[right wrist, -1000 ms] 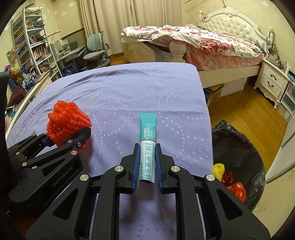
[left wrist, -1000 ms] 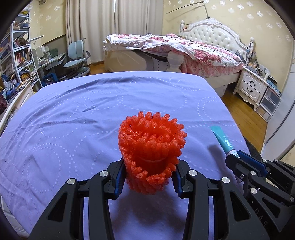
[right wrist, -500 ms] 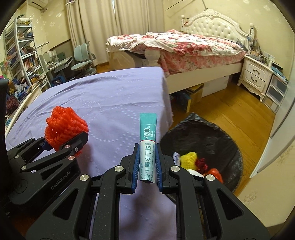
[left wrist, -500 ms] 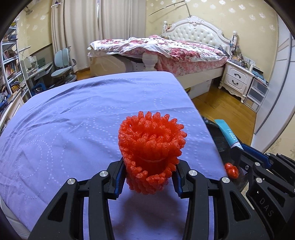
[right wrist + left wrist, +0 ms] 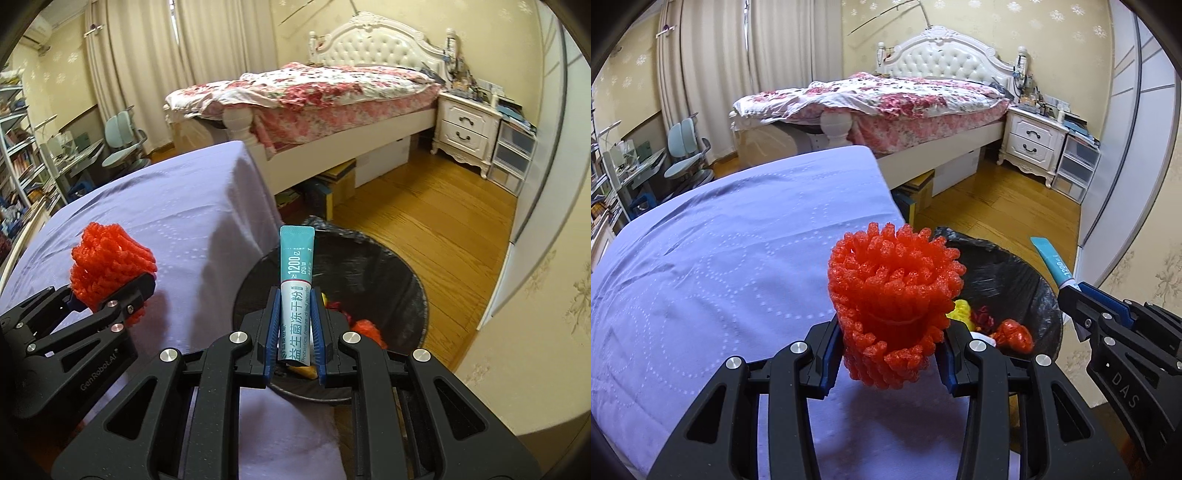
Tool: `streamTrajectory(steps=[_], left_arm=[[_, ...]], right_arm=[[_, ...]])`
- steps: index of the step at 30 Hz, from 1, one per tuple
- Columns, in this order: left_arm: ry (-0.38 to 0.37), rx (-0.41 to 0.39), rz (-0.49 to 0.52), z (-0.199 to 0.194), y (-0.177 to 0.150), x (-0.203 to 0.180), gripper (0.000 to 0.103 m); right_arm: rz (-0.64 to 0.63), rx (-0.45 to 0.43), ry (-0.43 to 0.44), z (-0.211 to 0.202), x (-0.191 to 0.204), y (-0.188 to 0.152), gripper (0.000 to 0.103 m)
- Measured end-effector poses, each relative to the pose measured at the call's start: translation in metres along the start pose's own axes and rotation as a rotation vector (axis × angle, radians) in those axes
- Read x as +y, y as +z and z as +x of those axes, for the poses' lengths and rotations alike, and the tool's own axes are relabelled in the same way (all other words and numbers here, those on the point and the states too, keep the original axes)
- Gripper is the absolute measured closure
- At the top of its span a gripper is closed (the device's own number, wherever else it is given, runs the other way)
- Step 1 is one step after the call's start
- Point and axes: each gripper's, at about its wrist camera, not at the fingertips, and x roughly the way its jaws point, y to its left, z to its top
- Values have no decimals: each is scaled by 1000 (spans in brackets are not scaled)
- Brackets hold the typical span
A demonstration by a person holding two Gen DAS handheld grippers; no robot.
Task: Collect trash
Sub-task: 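Carry the orange mesh sleeve and teal tube over the black bin, then open the left tool dropping the mesh sleeve while the right tool releases the tube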
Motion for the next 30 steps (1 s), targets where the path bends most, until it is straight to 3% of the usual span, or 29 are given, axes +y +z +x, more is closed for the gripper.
streamTrajectory(steps=[15,30], left_arm=[[-17,15,53,21,15,-31,60],[-11,39,81,38,24,-47,60]], right_arm=[[62,-1,-43,12,-47,6,87],[76,7,-42,20,-53,9,87]])
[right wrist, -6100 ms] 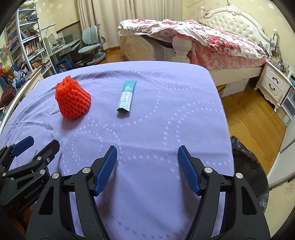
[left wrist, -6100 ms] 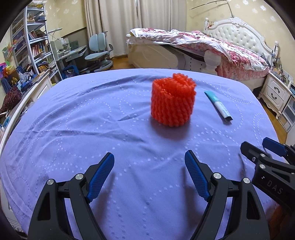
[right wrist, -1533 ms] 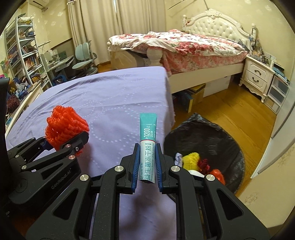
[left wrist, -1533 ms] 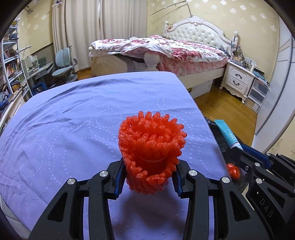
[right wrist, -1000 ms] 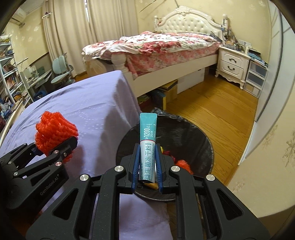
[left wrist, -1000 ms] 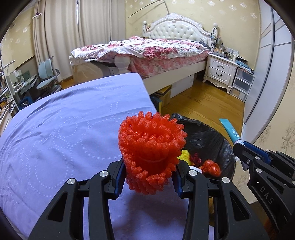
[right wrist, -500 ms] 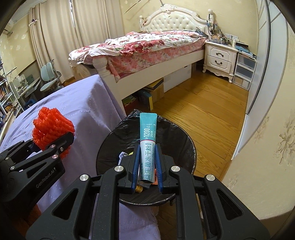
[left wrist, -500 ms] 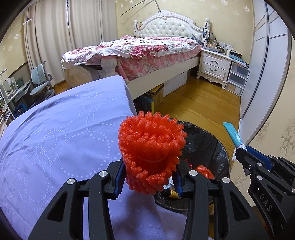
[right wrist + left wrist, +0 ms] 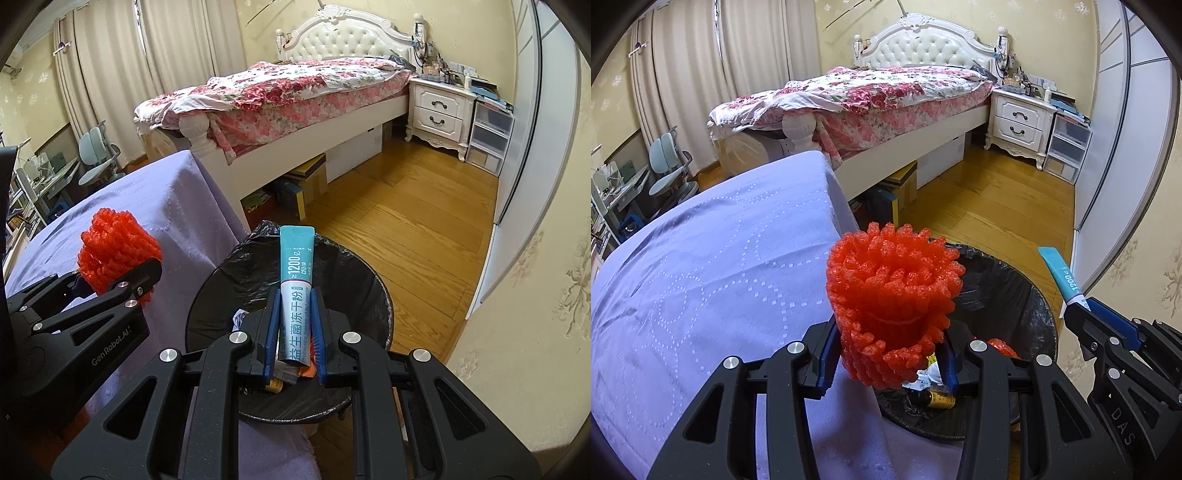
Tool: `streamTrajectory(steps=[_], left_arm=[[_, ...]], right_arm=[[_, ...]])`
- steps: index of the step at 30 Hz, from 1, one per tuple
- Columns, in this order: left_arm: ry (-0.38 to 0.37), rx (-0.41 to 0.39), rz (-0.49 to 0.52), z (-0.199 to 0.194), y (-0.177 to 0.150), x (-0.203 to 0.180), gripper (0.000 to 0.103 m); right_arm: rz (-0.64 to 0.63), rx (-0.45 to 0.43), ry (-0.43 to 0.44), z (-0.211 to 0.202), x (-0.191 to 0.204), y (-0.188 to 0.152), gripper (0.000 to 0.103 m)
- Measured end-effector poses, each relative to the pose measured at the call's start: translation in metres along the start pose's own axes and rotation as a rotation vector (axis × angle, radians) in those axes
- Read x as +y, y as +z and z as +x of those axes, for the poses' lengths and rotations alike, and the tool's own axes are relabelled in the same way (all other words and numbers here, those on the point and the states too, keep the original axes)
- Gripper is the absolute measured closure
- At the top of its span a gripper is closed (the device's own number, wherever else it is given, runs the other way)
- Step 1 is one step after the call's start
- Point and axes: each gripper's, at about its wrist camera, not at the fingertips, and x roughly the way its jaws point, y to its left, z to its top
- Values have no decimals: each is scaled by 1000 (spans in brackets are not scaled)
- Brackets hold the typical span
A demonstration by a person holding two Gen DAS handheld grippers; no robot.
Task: Collect trash
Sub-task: 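Open the left tool dropping the mesh sleeve while the right tool releases the tube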
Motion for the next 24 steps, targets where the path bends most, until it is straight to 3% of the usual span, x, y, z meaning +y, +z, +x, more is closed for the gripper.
streamTrajectory(steps=[7,12,24], left_arm=[[0,7,11,1,-1,-2,50],[5,-11,15,-3,0,-3,34],[10,-21,13,-6,1,-2,28]], right_arm=[[11,9,-1,7,-6,3,86],[13,13,0,11,-6,5,86],[16,14,-2,12,-7,5,85]])
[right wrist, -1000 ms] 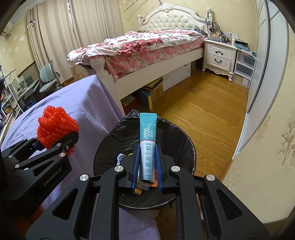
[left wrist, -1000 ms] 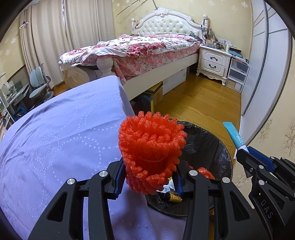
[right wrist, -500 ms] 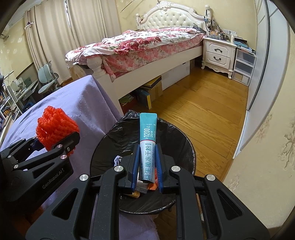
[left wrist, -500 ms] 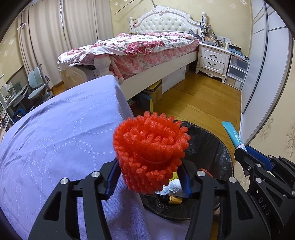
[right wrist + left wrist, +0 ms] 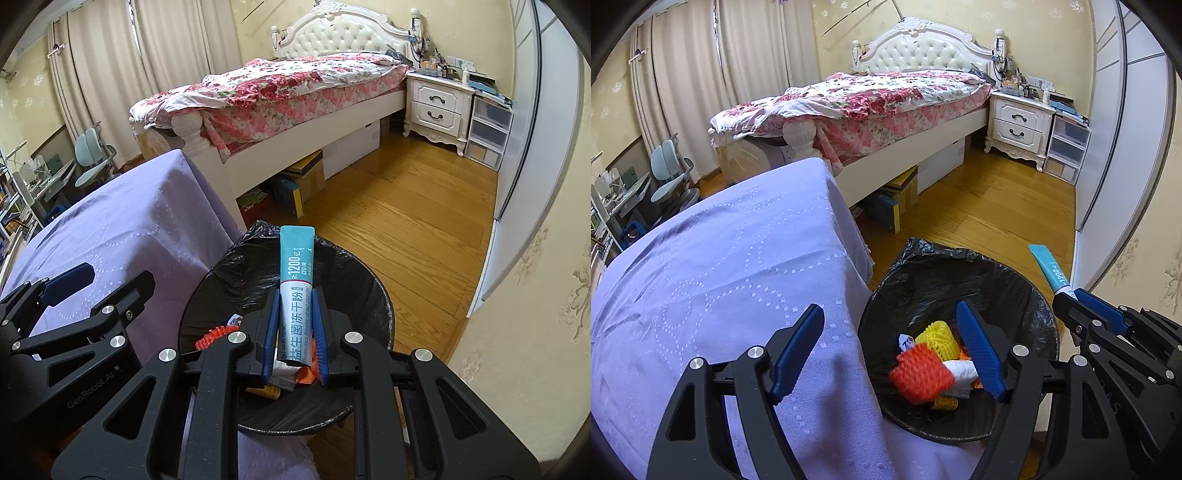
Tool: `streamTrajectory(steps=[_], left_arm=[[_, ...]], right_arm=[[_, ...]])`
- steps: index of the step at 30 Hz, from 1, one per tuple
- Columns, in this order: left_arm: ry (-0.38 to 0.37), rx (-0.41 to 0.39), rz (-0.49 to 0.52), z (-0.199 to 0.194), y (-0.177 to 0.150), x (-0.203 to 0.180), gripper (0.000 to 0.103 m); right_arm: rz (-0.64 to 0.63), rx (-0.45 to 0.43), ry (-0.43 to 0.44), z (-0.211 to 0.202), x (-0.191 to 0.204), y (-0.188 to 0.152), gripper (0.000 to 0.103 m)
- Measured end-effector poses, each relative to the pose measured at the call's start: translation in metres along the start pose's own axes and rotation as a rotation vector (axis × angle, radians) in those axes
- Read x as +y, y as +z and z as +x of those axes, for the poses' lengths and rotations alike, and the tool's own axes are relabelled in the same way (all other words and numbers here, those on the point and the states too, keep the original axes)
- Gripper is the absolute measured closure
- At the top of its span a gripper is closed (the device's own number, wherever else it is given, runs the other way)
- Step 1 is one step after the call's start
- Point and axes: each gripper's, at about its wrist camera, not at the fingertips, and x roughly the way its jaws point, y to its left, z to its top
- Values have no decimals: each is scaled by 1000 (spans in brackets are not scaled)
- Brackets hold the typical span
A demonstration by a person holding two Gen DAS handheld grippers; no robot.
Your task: Collect trash
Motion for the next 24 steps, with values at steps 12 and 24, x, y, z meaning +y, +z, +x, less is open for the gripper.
streamTrajectory(steps=[12,24], left_arm=[[1,1,-10,1,0,3,28],[6,1,-26,0,1,7,27]], right_arm=[[19,-8,-16,4,-4,-2,61],[26,-25,-53,-2,-7,0,36]])
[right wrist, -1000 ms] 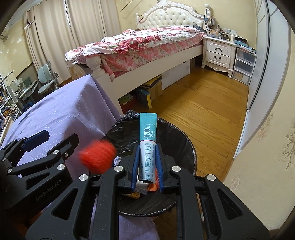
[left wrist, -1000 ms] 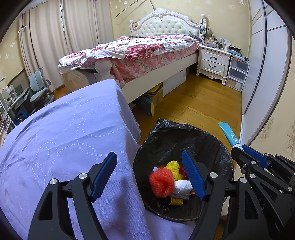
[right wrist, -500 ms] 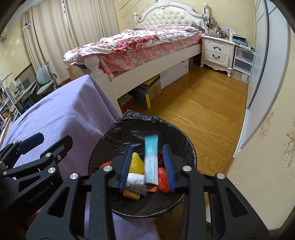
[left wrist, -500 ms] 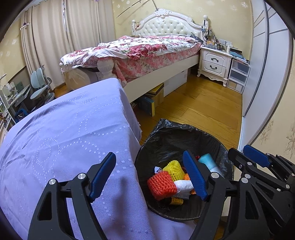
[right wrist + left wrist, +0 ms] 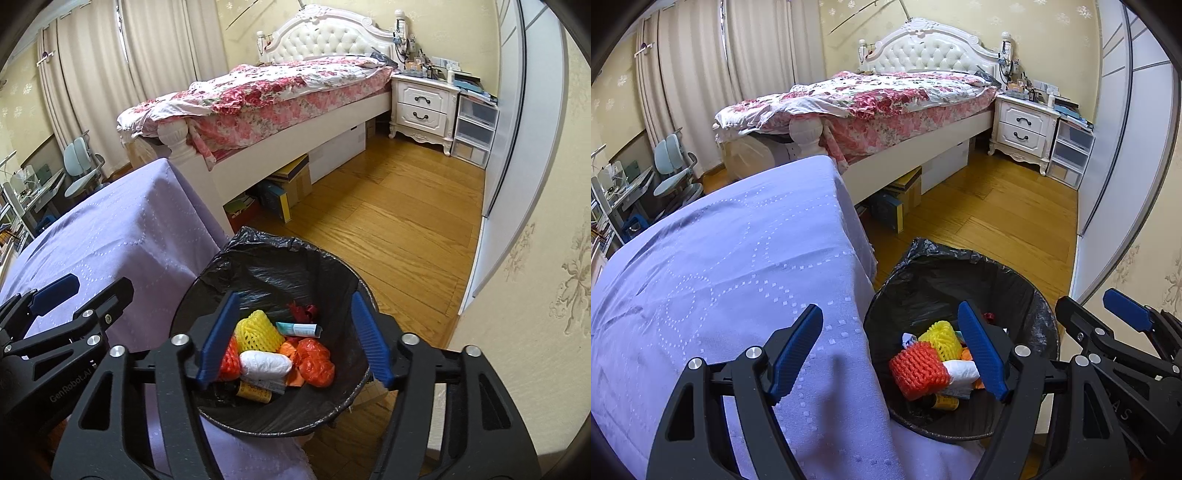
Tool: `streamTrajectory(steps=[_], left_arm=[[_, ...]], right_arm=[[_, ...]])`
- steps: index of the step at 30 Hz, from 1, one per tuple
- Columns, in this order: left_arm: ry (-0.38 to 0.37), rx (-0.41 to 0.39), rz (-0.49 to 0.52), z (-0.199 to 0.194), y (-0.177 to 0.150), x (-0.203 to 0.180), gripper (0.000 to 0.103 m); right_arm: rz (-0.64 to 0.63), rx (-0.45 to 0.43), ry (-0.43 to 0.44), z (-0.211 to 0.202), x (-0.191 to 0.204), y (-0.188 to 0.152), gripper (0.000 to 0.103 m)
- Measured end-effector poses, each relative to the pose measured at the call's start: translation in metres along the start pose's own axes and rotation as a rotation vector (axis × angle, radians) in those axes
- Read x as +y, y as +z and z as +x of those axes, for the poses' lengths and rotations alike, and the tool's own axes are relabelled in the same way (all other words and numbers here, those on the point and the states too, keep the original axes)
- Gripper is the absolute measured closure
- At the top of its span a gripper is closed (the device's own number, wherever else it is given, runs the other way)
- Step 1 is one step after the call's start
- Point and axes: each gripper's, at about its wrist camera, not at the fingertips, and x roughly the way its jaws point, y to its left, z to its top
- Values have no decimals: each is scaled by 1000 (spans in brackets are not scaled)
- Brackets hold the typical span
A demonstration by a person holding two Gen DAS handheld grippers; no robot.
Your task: Collect trash
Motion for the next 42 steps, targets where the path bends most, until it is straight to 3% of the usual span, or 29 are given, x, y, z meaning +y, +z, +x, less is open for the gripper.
streamTrajectory(steps=[6,23,42], left_arm=[[2,-2,-12,-5,-2,5,27],[28,-57,-62,-43,-10,36,23],[56,-131,-99,-101,-35,65,21]], right_arm=[[-6,-8,-15,-5,1,1,28],[-44,-52,-38,-37,20,-3,22],[-78,-129,8,-102,49,-21,17]])
